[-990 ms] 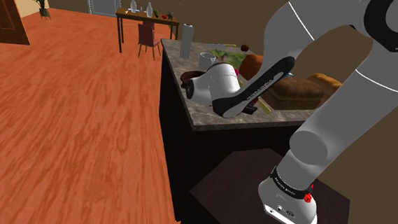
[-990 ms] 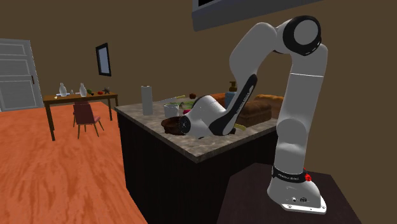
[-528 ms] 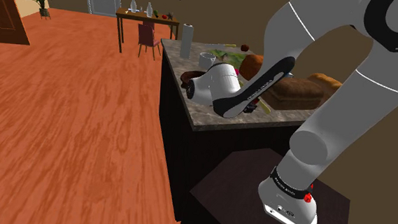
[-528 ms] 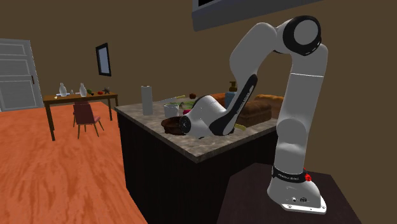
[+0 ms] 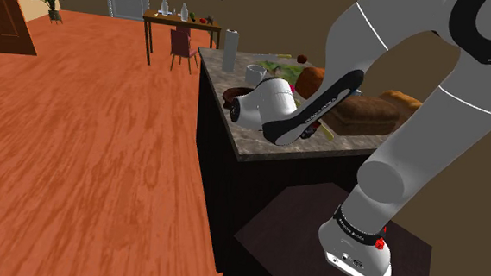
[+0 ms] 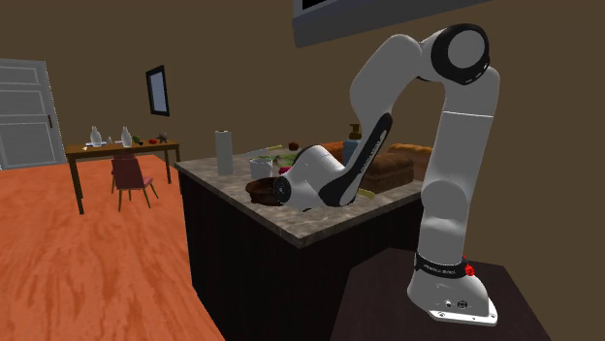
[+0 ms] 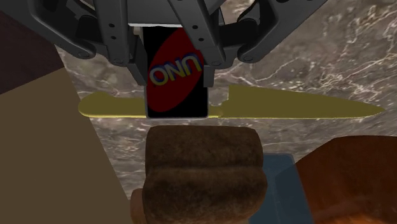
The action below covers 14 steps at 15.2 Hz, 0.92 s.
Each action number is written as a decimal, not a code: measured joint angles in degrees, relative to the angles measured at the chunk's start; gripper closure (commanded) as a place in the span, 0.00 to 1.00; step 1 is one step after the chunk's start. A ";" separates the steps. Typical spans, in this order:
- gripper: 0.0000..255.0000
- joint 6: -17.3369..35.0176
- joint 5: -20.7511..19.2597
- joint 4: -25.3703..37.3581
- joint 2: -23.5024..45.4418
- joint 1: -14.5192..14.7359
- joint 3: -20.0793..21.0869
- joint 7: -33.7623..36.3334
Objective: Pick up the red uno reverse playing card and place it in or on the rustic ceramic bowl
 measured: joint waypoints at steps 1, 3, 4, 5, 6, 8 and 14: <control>1.00 0.00 0.00 0.00 0.00 0.00 0.00 0.00; 1.00 -0.23 0.19 -0.06 -1.08 0.05 -0.06 -0.97; 1.00 -0.47 0.44 -0.09 -1.91 0.16 -0.05 -1.67; 1.00 -0.75 0.60 0.02 -2.66 0.23 -0.07 -2.44; 1.00 -1.04 0.80 0.07 -3.56 0.33 -0.10 -3.30; 1.00 -1.66 1.21 0.24 -5.13 0.55 -0.13 -4.83; 1.00 -3.35 1.73 0.87 -9.60 0.97 -0.61 -9.50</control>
